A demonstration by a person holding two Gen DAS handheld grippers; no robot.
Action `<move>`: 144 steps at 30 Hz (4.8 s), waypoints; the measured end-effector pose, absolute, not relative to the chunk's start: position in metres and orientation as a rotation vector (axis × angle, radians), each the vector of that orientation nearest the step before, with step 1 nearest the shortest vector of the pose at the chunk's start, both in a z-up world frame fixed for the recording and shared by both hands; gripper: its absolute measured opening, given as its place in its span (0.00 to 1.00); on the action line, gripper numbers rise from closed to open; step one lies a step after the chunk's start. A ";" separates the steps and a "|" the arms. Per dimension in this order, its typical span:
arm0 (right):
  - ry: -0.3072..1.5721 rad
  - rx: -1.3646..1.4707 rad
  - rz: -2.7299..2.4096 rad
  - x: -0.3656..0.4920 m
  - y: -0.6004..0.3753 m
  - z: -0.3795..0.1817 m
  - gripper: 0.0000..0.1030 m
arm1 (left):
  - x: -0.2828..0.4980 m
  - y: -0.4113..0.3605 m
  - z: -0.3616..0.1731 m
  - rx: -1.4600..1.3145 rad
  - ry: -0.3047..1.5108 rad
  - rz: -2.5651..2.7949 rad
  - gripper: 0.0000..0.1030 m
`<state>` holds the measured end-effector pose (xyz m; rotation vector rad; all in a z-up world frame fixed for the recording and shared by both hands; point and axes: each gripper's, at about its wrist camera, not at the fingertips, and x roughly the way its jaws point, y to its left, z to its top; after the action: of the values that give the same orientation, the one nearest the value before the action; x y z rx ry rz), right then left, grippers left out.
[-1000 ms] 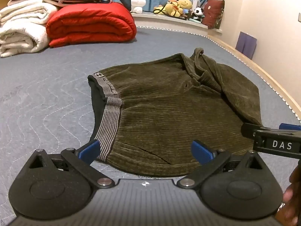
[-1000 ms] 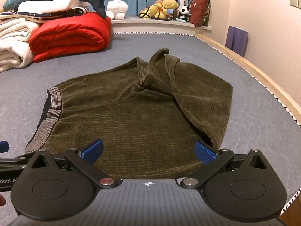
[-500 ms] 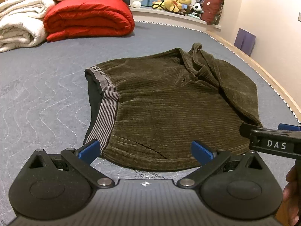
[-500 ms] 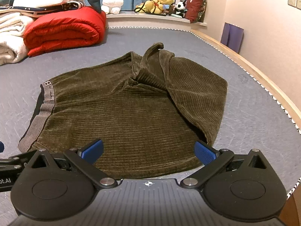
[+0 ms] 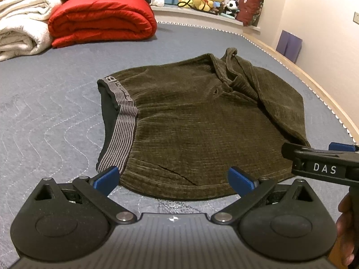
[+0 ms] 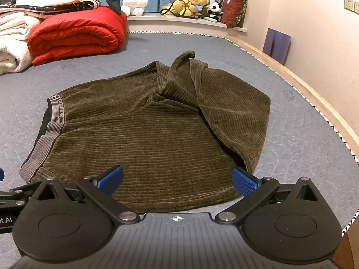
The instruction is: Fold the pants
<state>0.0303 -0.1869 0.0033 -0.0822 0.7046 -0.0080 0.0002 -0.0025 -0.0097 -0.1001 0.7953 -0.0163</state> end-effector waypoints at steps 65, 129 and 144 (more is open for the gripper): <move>0.758 -0.500 0.695 0.057 -0.051 -0.058 0.10 | 0.166 0.145 -0.074 -0.378 0.929 -0.134 0.20; 0.776 -0.437 0.350 0.120 -0.079 -0.049 0.33 | 0.043 0.189 0.022 -0.194 0.786 0.009 0.54; 0.808 -0.357 0.430 0.019 -0.277 0.012 0.06 | 0.036 0.139 0.025 -0.144 0.790 -0.131 0.55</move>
<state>0.0186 -0.2767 0.0117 -0.3571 0.8082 0.4296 0.0358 0.1394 0.0254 -0.1437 0.7903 -0.1309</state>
